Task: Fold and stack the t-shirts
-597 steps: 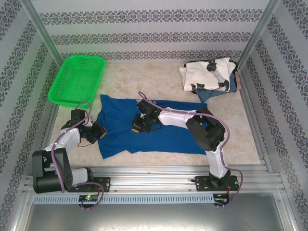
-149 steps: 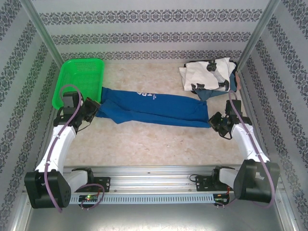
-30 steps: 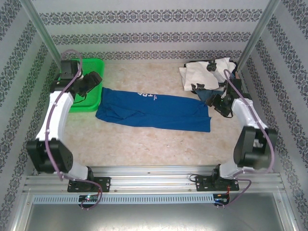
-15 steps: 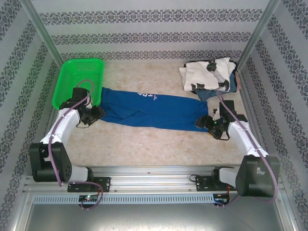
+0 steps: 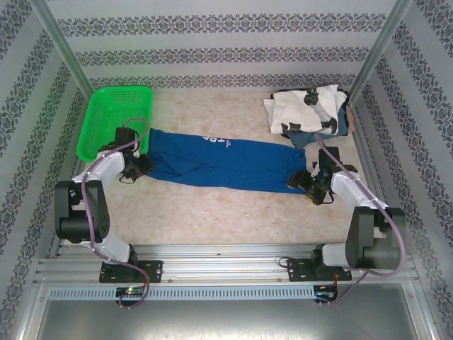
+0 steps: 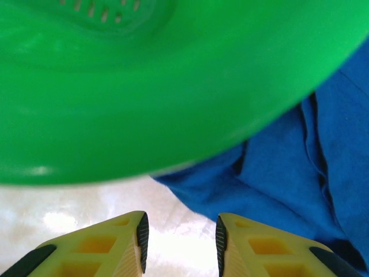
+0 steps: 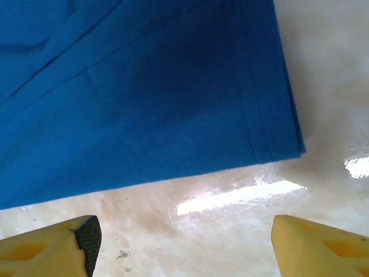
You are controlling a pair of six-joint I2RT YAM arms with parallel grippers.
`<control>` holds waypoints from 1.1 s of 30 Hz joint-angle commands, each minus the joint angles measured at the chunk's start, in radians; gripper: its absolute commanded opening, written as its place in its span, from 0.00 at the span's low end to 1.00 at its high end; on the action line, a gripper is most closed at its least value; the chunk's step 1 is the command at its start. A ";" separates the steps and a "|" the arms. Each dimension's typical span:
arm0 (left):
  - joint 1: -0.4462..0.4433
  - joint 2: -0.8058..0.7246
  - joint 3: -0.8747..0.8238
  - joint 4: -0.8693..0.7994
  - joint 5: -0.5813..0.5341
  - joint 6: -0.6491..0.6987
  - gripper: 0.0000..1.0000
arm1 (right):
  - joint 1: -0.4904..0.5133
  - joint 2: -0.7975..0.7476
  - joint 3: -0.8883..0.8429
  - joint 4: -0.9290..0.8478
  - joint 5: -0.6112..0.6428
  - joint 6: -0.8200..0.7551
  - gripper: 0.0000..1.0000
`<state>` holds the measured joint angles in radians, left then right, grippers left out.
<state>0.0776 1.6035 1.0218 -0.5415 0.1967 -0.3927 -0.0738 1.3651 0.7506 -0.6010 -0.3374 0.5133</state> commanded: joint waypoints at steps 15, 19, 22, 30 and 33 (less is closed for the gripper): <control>-0.087 0.159 0.053 0.105 -0.264 0.060 0.37 | 0.018 0.107 0.062 0.048 0.078 0.017 0.78; -0.094 0.155 0.052 0.113 -0.287 0.059 0.36 | 0.026 0.137 0.076 0.057 0.104 0.019 0.77; -0.095 0.201 0.092 0.065 -0.300 0.054 0.33 | 0.034 0.165 0.095 0.061 0.113 0.029 0.77; -0.131 0.279 0.160 0.012 -0.257 0.068 0.28 | 0.053 0.187 0.130 0.025 0.194 0.053 0.76; -0.139 0.303 0.174 -0.016 -0.240 0.071 0.16 | 0.057 0.206 0.128 0.029 0.186 0.057 0.72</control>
<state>-0.0452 1.8641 1.1820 -0.4728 -0.0715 -0.3504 -0.0296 1.5463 0.8585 -0.5488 -0.1837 0.5533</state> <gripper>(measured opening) 0.188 0.728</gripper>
